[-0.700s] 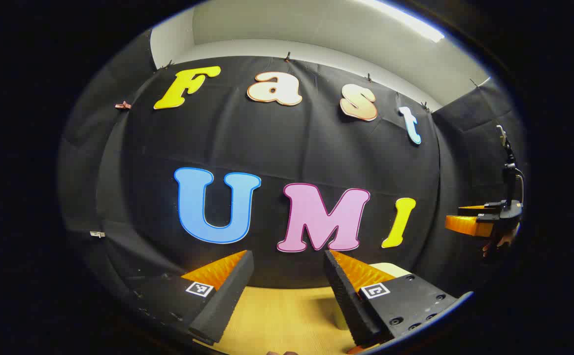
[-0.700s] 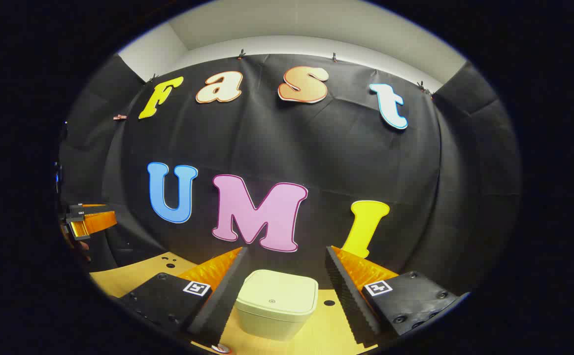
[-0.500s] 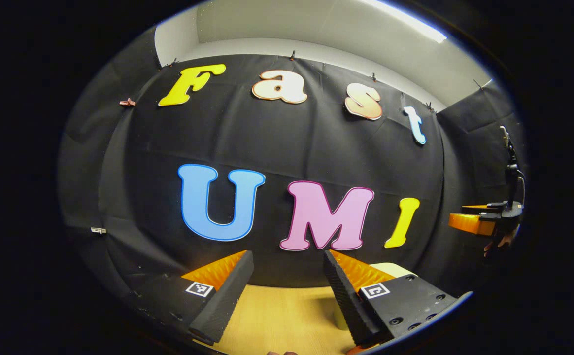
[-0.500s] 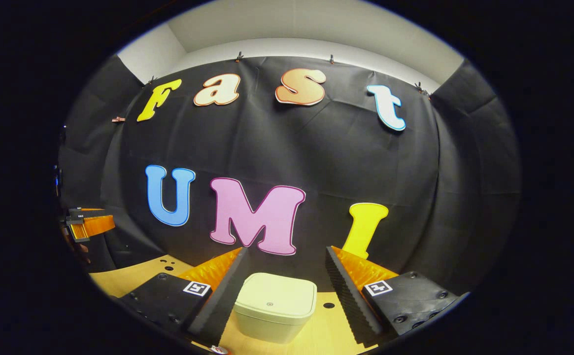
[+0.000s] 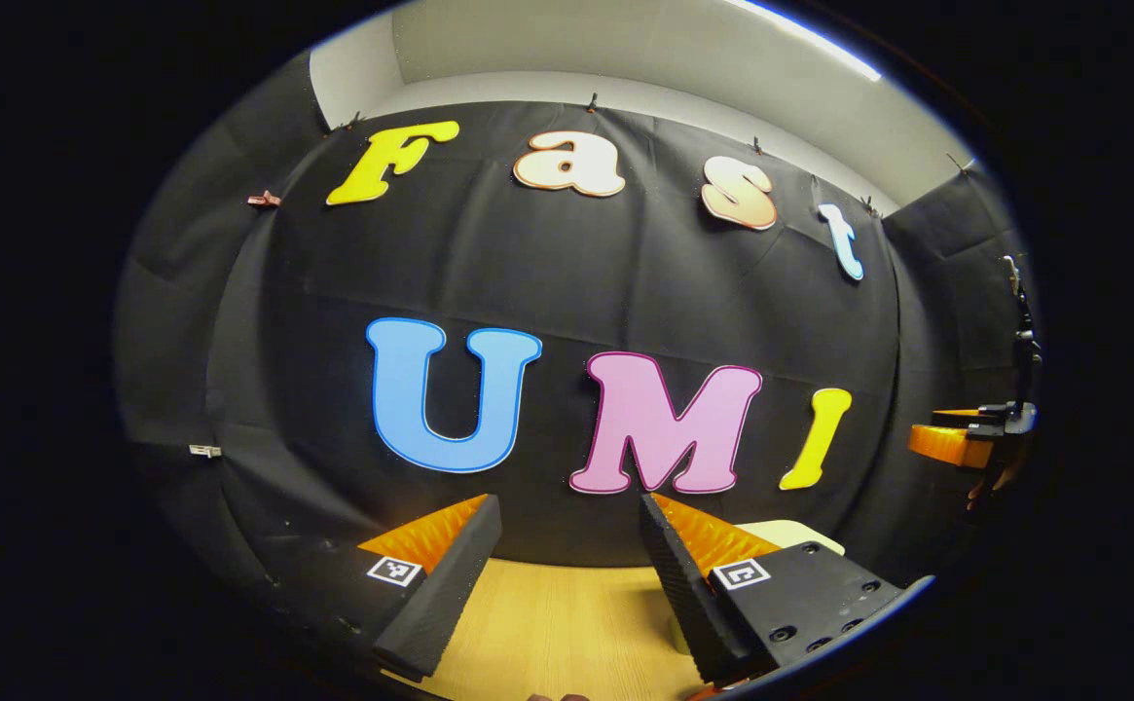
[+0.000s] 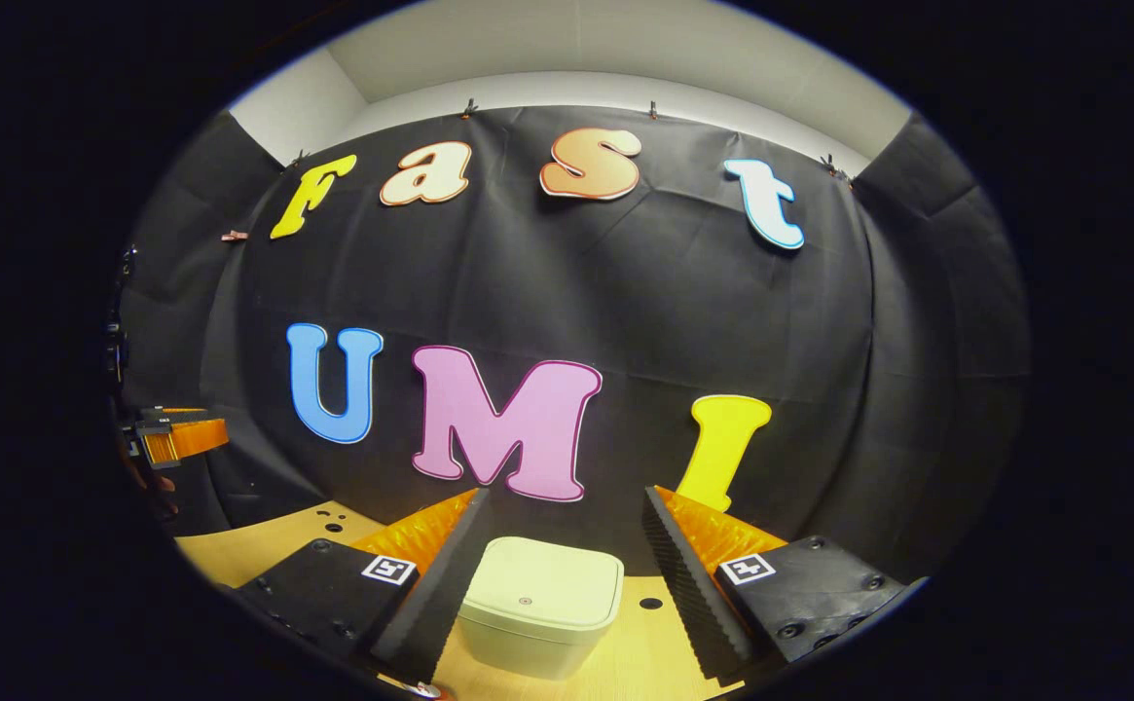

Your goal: Press the lid of the desktop garbage bin to open it, pick up the crumpled paper on the desktop and throw it into the bin, then pick up the pop can on the desktop and drop it into the bin, and finally close the garbage bin lid.

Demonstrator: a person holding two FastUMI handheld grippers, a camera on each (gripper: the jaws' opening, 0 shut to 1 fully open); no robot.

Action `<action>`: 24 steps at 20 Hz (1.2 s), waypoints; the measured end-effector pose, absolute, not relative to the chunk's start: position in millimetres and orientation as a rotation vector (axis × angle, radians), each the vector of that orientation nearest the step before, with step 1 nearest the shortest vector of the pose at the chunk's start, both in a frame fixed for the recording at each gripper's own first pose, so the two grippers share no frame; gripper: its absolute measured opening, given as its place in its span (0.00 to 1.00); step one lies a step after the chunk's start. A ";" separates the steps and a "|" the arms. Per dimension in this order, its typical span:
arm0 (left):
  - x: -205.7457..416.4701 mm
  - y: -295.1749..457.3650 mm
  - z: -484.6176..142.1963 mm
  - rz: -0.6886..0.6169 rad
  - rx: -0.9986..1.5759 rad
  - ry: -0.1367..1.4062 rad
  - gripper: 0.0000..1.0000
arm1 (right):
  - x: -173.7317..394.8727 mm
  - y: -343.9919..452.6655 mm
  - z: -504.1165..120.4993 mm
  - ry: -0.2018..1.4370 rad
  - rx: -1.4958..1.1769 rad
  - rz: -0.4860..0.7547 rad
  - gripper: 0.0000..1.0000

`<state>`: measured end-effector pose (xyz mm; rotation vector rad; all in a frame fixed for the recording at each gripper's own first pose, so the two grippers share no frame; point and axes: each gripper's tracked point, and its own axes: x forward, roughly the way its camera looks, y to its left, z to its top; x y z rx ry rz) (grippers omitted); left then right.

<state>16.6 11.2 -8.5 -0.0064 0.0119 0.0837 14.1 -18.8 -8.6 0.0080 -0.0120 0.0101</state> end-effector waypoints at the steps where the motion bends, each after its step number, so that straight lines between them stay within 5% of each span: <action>1: 16.3 9.8 -5.7 0.086 0.002 0.007 0.93 | 14.8 -21.1 -9.0 -0.014 0.004 0.009 0.96; 6: 18.2 5.1 -7.4 0.095 0.020 0.011 0.93 | 27.1 -23.2 -22.5 0.025 -0.027 0.012 0.95; 11: 21.2 10.6 -14.0 0.111 0.011 0.026 0.93 | 43.3 -16.9 -40.8 0.096 -0.038 0.060 0.05; 24: 7.6 16.2 -18.8 0.150 0.013 0.041 0.93 | 99.2 27.1 -161.0 0.467 0.018 0.233 0.06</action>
